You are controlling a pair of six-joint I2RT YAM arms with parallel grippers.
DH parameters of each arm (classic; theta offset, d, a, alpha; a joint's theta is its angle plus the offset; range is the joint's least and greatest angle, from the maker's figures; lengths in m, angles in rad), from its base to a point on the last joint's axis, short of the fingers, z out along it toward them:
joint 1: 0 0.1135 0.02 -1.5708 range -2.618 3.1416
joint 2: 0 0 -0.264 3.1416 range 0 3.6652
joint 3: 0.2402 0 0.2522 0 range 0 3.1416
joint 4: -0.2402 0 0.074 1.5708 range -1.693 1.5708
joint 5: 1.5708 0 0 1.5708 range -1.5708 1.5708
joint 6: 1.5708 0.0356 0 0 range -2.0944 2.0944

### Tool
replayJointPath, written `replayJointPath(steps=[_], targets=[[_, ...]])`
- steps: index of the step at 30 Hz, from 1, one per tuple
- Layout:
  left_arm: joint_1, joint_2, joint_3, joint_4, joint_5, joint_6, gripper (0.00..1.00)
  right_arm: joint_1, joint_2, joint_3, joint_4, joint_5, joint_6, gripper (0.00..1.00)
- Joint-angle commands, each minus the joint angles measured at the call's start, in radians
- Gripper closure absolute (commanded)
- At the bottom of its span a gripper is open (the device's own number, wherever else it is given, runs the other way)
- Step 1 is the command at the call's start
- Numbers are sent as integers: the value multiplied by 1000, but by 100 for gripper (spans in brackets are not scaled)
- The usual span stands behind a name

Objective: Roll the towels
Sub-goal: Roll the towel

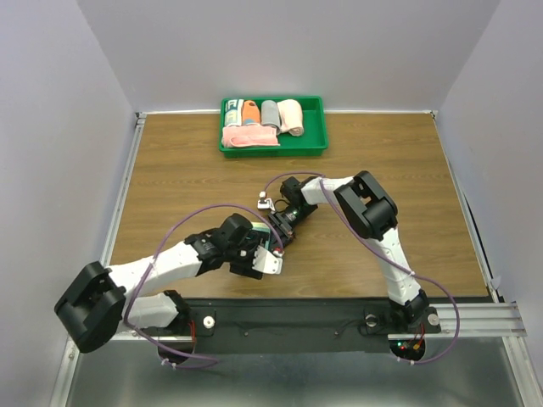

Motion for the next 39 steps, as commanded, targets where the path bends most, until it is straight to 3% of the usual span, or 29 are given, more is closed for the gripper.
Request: replayJointPath(steps=[1, 3, 4, 6, 8, 11, 12, 14, 15, 17, 19, 26, 33, 36, 39], targets=[[-5, 77, 12, 84, -35, -3, 19, -12, 54, 7, -43, 94, -52, 99], [-6, 125, 24, 78, -39, -13, 29, -13, 58, 11, -59, 91, -69, 99], [-5, 172, 41, 66, -42, -30, 41, -13, 58, 14, -65, 91, -75, 99], [-6, 229, 65, 46, -44, -41, 55, -16, 54, 16, -79, 92, -91, 99], [-5, 252, 82, 0, -18, -50, 62, -24, 44, 17, -91, 92, -100, 97], [-1, 297, 131, -127, 74, -45, 69, -58, 7, 30, -103, 121, -91, 74], [0, 315, 153, -152, 93, -53, 71, -84, -8, 33, -103, 144, -77, 60], [8, 335, 174, -226, 149, -52, 72, -116, -62, 50, -105, 167, -66, 52], [21, 344, 185, -246, 165, -50, 73, -153, -85, 56, -103, 181, -57, 39], [46, 375, 219, -304, 221, -46, 74, -186, -148, 71, -105, 217, -42, 36], [84, 425, 271, -371, 260, -35, 74, -236, -189, 91, -108, 246, -34, 20], [258, 695, 505, -632, 477, 46, 75, -332, -427, 82, -102, 416, -89, 18], [362, 930, 723, -821, 542, 105, 75, -328, -685, -71, -25, 484, -143, 25], [380, 1019, 812, -870, 545, 108, 74, -248, -772, -129, 18, 546, -169, 27], [390, 1122, 904, -927, 553, 115, 74, -97, -843, -206, 114, 788, -190, 27]])
